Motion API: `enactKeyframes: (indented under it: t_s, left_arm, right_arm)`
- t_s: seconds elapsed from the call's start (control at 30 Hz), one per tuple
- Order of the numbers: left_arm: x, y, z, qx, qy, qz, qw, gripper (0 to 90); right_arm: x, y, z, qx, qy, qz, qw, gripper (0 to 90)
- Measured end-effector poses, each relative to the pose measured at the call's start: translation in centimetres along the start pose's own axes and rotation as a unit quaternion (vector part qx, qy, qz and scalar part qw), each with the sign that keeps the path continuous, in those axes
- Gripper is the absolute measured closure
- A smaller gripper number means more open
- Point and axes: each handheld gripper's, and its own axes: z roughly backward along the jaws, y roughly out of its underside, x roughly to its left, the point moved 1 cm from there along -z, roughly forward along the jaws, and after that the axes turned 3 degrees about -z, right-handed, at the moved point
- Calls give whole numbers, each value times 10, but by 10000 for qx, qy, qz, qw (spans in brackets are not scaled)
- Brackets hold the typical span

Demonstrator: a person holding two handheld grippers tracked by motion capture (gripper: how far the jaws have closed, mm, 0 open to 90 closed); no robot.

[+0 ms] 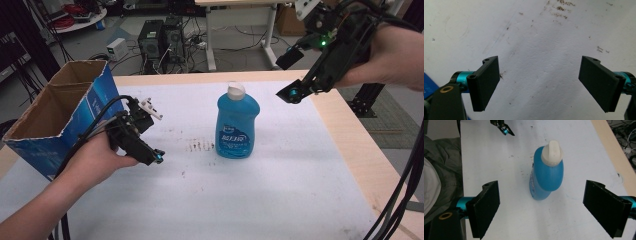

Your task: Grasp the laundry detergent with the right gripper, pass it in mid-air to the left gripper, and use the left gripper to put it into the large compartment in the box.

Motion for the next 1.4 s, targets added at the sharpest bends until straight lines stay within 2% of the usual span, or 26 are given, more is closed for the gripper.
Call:
enactKeyframes:
  t_s: [0.17,0.23,0.37,0.77,1.2,1.4]
  left_arm:
    - [0,1,1,24,11,-25,10000,174]
    - [0,2,2,9,3,-20,10000,174]
    - [1,2,2,22,4,-21,10000,174]
    - [2,4,3,-17,-14,-13,10000,174]
    - [0,4,2,-7,20,-45,10000,174]
    - [0,4,3,-20,11,-58,10000,174]
  right_arm:
    - [-9,10,-14,74,-37,-114,9999,132]
    - [-18,19,-31,106,-119,-175,9997,132]
    - [-21,25,-44,189,-169,-189,9995,132]
    - [-34,39,-86,191,-330,-278,9989,132]
    - [-35,38,-117,249,-440,-252,9984,133]
    - [-32,34,-129,268,-442,-140,9986,134]
